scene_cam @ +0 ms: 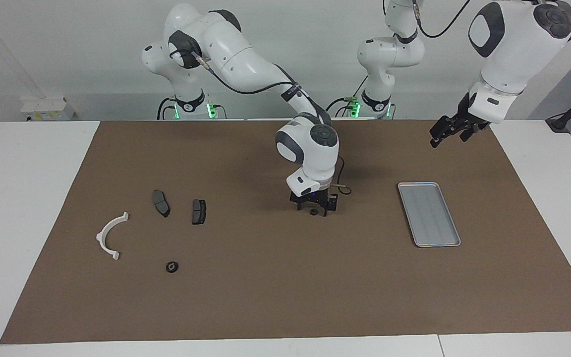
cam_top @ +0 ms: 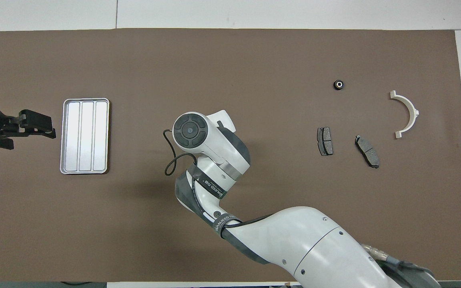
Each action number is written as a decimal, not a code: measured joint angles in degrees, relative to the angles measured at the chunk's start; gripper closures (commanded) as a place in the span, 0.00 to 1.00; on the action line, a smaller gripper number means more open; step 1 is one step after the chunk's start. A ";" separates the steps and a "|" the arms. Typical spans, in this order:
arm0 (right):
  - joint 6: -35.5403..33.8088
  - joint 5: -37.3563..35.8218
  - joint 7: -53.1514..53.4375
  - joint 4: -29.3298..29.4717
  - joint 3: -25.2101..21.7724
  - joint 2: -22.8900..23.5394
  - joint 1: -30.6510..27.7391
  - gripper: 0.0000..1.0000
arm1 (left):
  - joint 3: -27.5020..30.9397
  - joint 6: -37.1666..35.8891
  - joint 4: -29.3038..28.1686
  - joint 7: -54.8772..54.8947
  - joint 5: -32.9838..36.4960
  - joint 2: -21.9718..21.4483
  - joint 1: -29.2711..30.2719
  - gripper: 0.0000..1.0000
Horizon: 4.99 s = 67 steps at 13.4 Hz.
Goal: Place bearing gear from tray to pile
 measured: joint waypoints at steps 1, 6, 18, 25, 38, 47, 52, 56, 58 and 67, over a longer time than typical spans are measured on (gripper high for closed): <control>-0.04 0.00 0.01 0.31 0.00 0.00 -0.01 0.68 | 0.02 -0.56 0.21 0.00 0.00 -0.05 0.00 0.00; -0.06 0.00 0.01 0.99 -0.02 -0.03 -0.06 1.00 | 0.00 -1.64 0.69 0.04 0.00 -0.25 0.00 0.00; -12.87 -0.34 -32.26 6.50 -0.03 -5.90 -16.75 1.00 | -0.32 -1.67 0.70 0.09 0.00 -0.31 -0.04 0.00; 1.61 -0.17 -52.62 -5.12 0.01 -6.78 -28.56 1.00 | -0.33 -1.67 0.70 0.09 0.00 -0.37 -0.04 0.00; 11.73 -0.17 -53.71 -12.33 0.28 -6.77 -29.34 0.00 | -0.33 -1.67 0.70 0.09 0.00 -0.37 -0.04 0.00; 11.41 -0.16 -53.66 -12.29 0.42 -9.30 -29.31 0.00 | -0.33 -1.67 0.70 0.09 0.00 -0.37 -0.04 0.00; 11.41 -0.17 -53.67 -12.27 0.33 -10.11 -30.33 0.00 | -0.33 -1.67 0.70 0.09 0.00 -0.37 -0.04 0.00; 4.99 -0.16 -55.10 -11.92 0.28 -15.01 -31.20 0.00 | -0.33 -1.67 0.70 0.09 0.00 -0.37 -0.04 0.00; -4.38 2.30 -55.85 -11.55 0.24 -20.87 -31.75 0.00 | -0.33 -1.67 0.70 0.09 0.00 -0.37 -0.04 0.00; -31.99 6.94 -62.91 -11.65 -0.67 -43.90 -35.24 0.00 | -0.33 -1.67 0.70 0.09 0.00 -0.37 -0.04 0.00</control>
